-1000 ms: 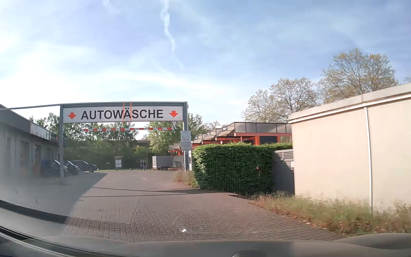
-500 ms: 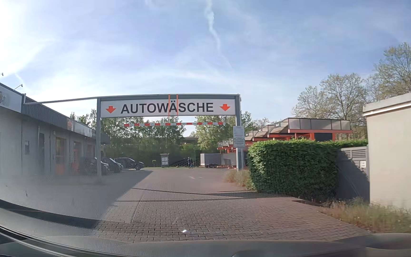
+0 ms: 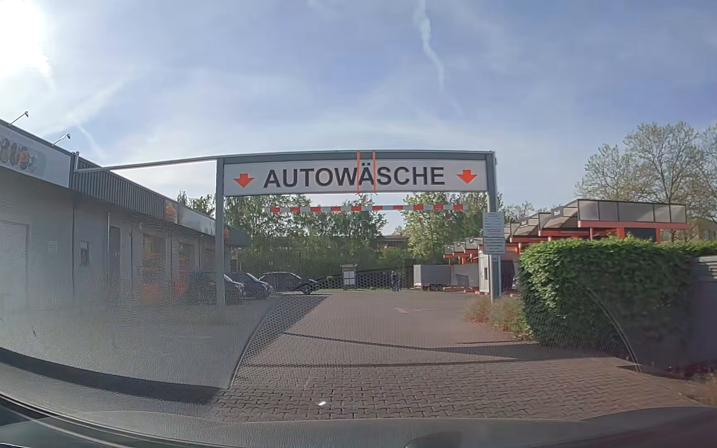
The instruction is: Follow the waypoints while adhering to traffic rules and regulations
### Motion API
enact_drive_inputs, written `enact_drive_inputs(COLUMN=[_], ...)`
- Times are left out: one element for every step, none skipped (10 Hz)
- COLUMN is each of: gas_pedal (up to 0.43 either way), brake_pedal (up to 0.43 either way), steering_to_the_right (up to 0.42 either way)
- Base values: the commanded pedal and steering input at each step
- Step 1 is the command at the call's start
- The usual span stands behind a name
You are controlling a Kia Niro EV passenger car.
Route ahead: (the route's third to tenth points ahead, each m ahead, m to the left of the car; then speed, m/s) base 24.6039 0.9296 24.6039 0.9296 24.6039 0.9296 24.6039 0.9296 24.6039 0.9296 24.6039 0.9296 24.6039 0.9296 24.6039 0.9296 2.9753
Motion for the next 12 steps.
enact_drive_inputs(gas_pedal=[0.059, 0.059, 0.059, 0.059, 0.059, 0.059, 0.059, 0.059, 0.059, 0.059, 0.059, 0.059], brake_pedal=[0.000, 0.000, 0.000, 0.000, 0.000, 0.000, 0.000, 0.000, 0.000, 0.000, 0.000, 0.000], steering_to_the_right=[-0.263, -0.244, -0.221, -0.198, -0.178, -0.158, -0.135, -0.110, -0.092, -0.077, -0.061, -0.049])
